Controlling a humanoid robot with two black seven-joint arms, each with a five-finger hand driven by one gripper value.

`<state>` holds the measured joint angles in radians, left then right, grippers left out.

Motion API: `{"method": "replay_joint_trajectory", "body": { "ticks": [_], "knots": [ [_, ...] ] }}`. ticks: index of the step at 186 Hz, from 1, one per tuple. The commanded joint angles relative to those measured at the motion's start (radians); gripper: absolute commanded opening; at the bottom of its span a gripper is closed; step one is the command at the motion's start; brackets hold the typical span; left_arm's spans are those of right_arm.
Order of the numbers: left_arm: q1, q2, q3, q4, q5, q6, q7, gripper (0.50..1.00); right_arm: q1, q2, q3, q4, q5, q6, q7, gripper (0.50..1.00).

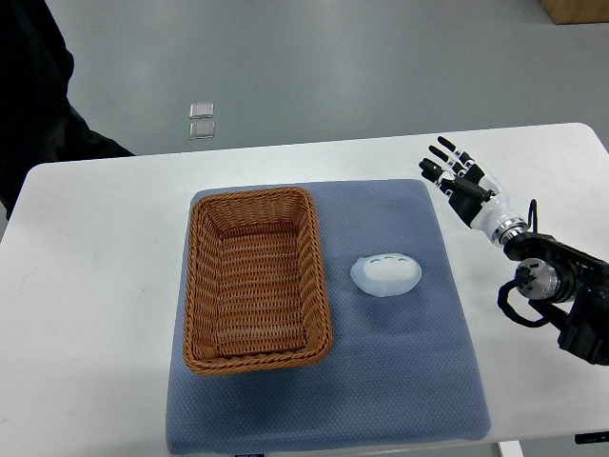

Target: Place blue toy in brown basket

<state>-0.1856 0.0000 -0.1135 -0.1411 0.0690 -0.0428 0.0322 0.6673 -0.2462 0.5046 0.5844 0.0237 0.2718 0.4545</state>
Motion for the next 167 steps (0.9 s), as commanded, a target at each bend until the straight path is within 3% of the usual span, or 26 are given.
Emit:
{"method": "replay_joint_trajectory", "body": {
  "ticks": [1,88,167],
  "knots": [
    [0.000,0.000,0.000,0.000,0.000,0.000,0.000,1.000,0.002,-0.005,0.002,0.000,0.001,0.000,0.001,0.913],
    [0.000,0.000,-0.006,-0.002,0.000,0.000,0.000,1.000,0.008,-0.015,-0.001,0.000,-0.001,0.006,0.001,0.913],
    [0.000,0.000,-0.012,-0.002,-0.002,0.000,0.000,1.000,0.018,-0.030,0.000,0.006,-0.169,0.012,0.003,0.913]
  ]
}}
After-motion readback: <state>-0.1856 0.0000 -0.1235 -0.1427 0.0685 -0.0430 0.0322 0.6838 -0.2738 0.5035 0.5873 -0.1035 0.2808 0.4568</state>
